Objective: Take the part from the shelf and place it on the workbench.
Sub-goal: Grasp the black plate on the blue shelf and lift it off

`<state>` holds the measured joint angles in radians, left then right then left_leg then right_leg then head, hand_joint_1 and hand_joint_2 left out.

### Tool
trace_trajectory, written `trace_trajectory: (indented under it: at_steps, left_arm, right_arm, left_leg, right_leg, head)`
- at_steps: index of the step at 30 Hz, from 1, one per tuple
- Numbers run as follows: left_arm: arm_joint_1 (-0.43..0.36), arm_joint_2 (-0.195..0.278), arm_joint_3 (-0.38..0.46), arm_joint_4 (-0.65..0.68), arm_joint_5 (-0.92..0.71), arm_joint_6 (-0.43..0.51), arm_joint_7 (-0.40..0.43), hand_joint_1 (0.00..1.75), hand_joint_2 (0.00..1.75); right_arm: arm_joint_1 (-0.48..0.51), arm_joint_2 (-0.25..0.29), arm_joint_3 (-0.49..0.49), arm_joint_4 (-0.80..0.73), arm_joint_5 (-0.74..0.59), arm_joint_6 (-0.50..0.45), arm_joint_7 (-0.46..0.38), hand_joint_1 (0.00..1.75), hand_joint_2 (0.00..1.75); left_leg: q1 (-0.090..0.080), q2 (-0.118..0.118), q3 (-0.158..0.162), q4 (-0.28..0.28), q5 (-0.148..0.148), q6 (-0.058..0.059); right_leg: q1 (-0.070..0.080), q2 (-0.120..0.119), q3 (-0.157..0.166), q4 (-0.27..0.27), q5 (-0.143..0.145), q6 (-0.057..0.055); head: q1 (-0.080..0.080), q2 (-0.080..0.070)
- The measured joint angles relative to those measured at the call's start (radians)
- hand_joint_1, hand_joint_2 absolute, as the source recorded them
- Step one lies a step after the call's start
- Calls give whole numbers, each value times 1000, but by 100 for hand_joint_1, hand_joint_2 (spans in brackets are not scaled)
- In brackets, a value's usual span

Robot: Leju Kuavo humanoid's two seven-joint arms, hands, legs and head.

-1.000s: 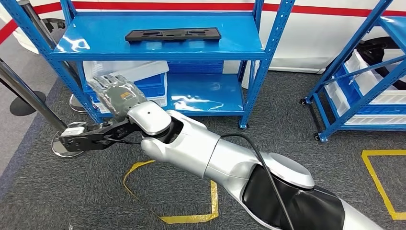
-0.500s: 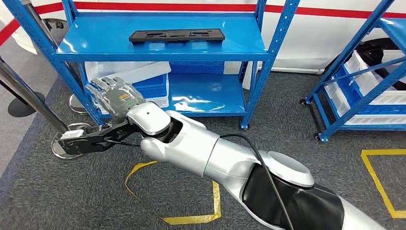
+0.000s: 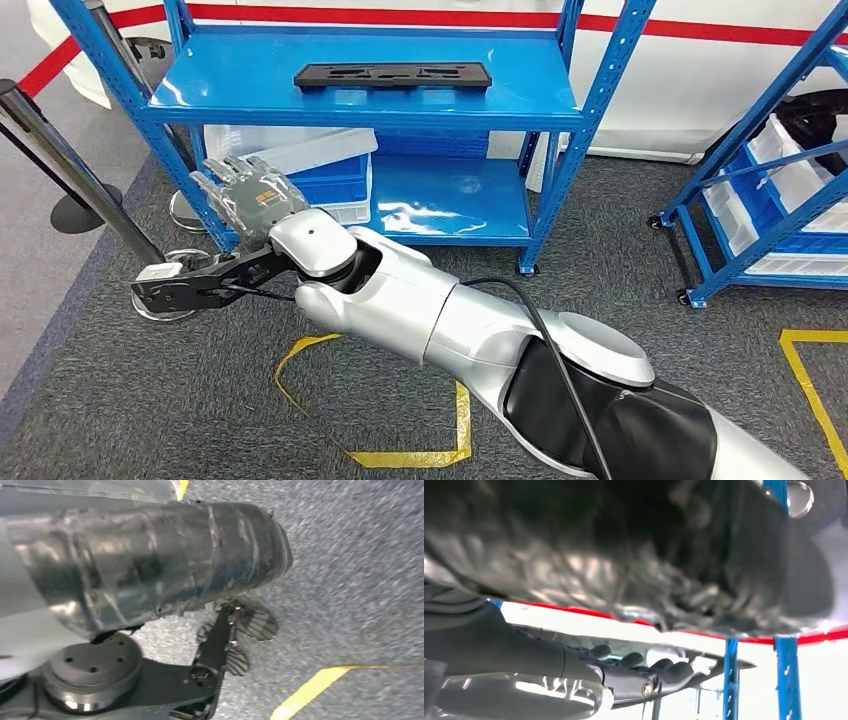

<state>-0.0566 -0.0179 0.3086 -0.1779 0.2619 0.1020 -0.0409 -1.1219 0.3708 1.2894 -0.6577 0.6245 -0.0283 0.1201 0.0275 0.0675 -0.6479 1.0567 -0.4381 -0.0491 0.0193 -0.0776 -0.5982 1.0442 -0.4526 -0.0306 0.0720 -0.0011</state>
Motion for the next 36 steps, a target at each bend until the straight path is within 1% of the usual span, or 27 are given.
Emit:
trace_trajectory:
  at_steps: [2, 3, 4, 5, 7, 8, 9, 10, 11, 12, 14, 15, 16, 17, 19, 20, 21, 23, 24, 25, 26, 28, 29, 30, 32, 33, 36]
  left_arm:
    - [-1, 2, -1, 0, -2, 0, -3, 0, 0]
    - [-1, 2, -2, 0, -3, 0, -4, 0, 0]
    - [0, 1, -3, 0, -6, 2, -5, 0, 0]
    - [-1, 1, -4, 0, -8, 4, -6, 0, 0]
    - [-1, 2, -6, 0, -11, 10, -4, 0, 0]
    - [-1, 2, -7, 0, -12, 13, -2, 0, 0]
    - [-1, 2, -8, 0, -12, 16, 1, 0, 0]
    - [-1, 3, -10, 0, -12, 20, 4, 0, 0]
    - [-1, 3, -12, 0, -12, 23, 7, 0, 0]
    - [-1, 3, -13, 0, -12, 26, 8, 0, 0]
    - [-1, 1, -16, 0, -10, 32, 7, 0, 0]
    - [-1, 0, -16, 0, -10, 38, 5, 0, 0]
    - [-1, 0, -16, 0, -9, 47, 1, 0, 0]
    - [-1, 0, -16, 0, -9, 60, -2, 0, 0]
    - [0, 1, -17, 0, -10, 86, -5, 0, 0]
    - [0, 2, -17, 0, -11, 96, -5, 0, 0]
    - [0, 4, -17, 0, -12, 104, -6, 0, 0]
    - [-2, 9, -18, 0, -13, 113, -6, 0, 0]
    - [-1, 12, -18, 0, -14, 116, -6, 0, 0]
    - [-1, 14, -18, 0, -14, 118, -7, 0, 0]
    - [0, 16, -18, 0, -15, 119, -7, 0, 0]
    - [0, 19, -18, 0, -16, 119, -12, 0, 0]
    - [-1, 20, -18, 0, -16, 118, -14, 0, 0]
    - [-2, 21, -19, 0, -17, 118, -17, 0, 0]
    - [-3, 22, -19, 0, -17, 117, -21, 0, 0]
    - [-3, 22, -20, 0, -17, 116, -23, 0, 0]
    - [-2, 21, -20, 0, -17, 115, -24, 0, 0]
  right_arm:
    - [-1, 0, 0, 2, 2, 0, 0, 0, 0]
    - [-2, 0, 0, 4, 3, 0, 0, 0, 0]
    - [-2, 0, 0, 5, 5, 0, 0, 0, 0]
    - [-2, 0, 0, 6, 6, 0, 0, 0, 0]
    - [-1, 0, 0, 9, 8, -1, 0, 0, 0]
    - [0, -1, 0, 11, 8, -1, 0, 0, 0]
    - [2, -2, 0, 13, 8, -1, 0, 0, 0]
    - [3, -2, 0, 16, 9, -1, -1, 0, 0]
    - [4, -3, 0, 18, 11, -1, -2, 0, 0]
    - [4, -3, 0, 20, 14, 0, -3, 0, 0]
    - [4, -3, 0, 23, 25, 0, -4, 0, 0]
    - [3, -3, 0, 25, 32, 1, -4, 0, 0]
    - [3, -3, 0, 28, 38, 1, -3, 0, 0]
    - [2, -3, 0, 32, 44, 1, -1, 0, 0]
    - [1, -4, 0, 42, 57, 2, 3, 0, 0]
    - [0, -4, 0, 46, 65, 2, 5, 0, 0]
    - [-2, -4, 0, 50, 72, 2, 5, 0, 0]
    - [-3, -4, 0, 59, 81, 2, 5, 0, 0]
    - [-1, -4, 0, 63, 85, 2, 5, 0, 0]
    - [2, -4, 0, 67, 88, 2, 6, 0, 0]
    - [3, -4, 0, 71, 91, 3, 6, 0, 0]
    - [3, -4, 0, 77, 97, 3, 7, 0, 0]
    - [1, -4, 0, 80, 100, 3, 8, 0, 0]
    - [0, -5, 0, 84, 102, 4, 10, 0, 0]
    - [-3, -5, 0, 92, 107, 6, 13, 0, 0]
    - [-3, -5, 0, 96, 109, 8, 14, 0, 0]
    - [-5, -6, 0, 101, 113, 11, 15, 0, 0]
  left_leg:
    - [0, -19, -7, 4, 0, 30]
    - [0, -28, -8, 4, 1, 38]
    - [0, -37, -9, 4, 3, 44]
    - [1, -45, -9, 3, 5, 49]
    - [0, -60, -10, 2, 7, 55]
    - [-1, -68, -11, 1, 7, 56]
    - [-3, -75, -11, 1, 8, 56]
    - [-6, -82, -11, 1, 8, 57]
    - [-9, -88, -10, 1, 8, 57]
    - [-12, -93, -10, 1, 8, 57]
    - [-14, -99, -9, -3, 11, 56]
    - [-12, -100, -9, -7, 13, 53]
    - [-9, -100, -9, -11, 17, 49]
    - [-8, -101, -8, -16, 21, 44]
    - [-8, -94, -9, -18, 18, 35]
    - [-9, -89, -17, 0, 2, 30]
    - [-8, -83, -33, 36, -22, 26]
    - [-6, -79, -81, 150, -81, 16]
    - [-5, -77, -98, 193, -95, 11]
    - [-3, -76, -102, 208, -92, 6]
    - [-1, -73, -87, 185, -73, 1]
    - [2, -67, -26, 77, -25, -5]
    - [1, -66, 1, 27, -12, -2]
    - [-1, -66, 17, -2, -9, 6]
    - [-5, -70, 22, -16, -9, 25]
    - [-5, -71, 21, -16, -8, 31]
    - [-3, -72, 21, -18, -5, 38]
  right_leg:
    - [5, -14, -3, 9, -7, 5]
    - [3, -14, -3, 14, -13, 9]
    - [0, 0, -8, 31, -27, 13]
    - [-4, 21, -22, 67, -52, 18]
    - [-10, 64, -75, 185, -115, 26]
    - [-11, 71, -104, 243, -137, 26]
    - [-11, 73, -123, 277, -142, 24]
    - [-10, 74, -125, 277, -129, 19]
    - [-8, 76, -110, 239, -99, 11]
    - [-4, 79, -82, 175, -60, -1]
    - [4, 85, -29, 55, -10, -29]
    - [9, 88, -15, 22, 0, -39]
    - [13, 88, -12, 9, 2, -44]
    - [16, 87, -10, 0, 8, -45]
    - [9, 82, 1, -27, 22, -40]
    - [4, 79, 8, -41, 30, -38]
    - [0, 76, 12, -52, 36, -35]
    - [0, 73, 12, -55, 39, -36]
    - [0, 72, 10, -54, 39, -35]
    - [-1, 71, 8, -50, 38, -34]
    - [-2, 71, 6, -45, 36, -32]
    - [-5, 71, -1, -28, 27, -22]
    - [-5, 71, -6, -17, 22, -16]
    - [-4, 70, -11, -8, 18, -11]
    - [-2, 70, -18, 1, 15, -3]
    - [-2, 69, -18, 0, 16, 0]
    - [-2, 69, -18, 0, 16, 3]
  head:
    - [2, 0]
    - [5, 0]
    - [5, 0]
    - [6, 0]
    - [7, 0]
    - [7, 0]
    - [7, 0]
    - [7, 0]
    - [7, 0]
    - [7, 0]
    - [5, 0]
    - [5, 0]
    - [6, 0]
    - [8, 0]
    - [9, 0]
    - [7, 0]
    - [6, 0]
    - [4, 0]
    - [4, 0]
    - [4, 0]
    - [4, 0]
    - [4, 0]
    - [3, 0]
    - [2, 0]
    - [1, 0]
    - [1, 0]
    - [1, 0]
